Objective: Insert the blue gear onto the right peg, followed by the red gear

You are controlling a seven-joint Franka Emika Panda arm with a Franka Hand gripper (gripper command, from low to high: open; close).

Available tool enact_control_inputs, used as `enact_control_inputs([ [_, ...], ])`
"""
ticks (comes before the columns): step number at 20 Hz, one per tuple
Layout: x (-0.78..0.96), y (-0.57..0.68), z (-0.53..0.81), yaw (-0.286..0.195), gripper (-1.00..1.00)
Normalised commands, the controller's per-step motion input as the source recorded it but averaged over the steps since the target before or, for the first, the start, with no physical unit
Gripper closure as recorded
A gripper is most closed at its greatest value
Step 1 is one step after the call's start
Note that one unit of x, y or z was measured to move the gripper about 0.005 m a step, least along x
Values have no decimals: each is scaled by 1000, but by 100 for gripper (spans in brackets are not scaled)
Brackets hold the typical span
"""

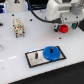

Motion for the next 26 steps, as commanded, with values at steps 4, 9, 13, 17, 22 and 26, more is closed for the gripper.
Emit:
enact_control_inputs([
  [4,-320,-422,-228,0,100],
  [9,-267,-326,-141,0,100],
  [13,-249,-145,-39,0,100],
  [17,-118,8,25,0,100],
  [22,31,-37,346,0,100],
  [26,204,-192,602,0,100],
])
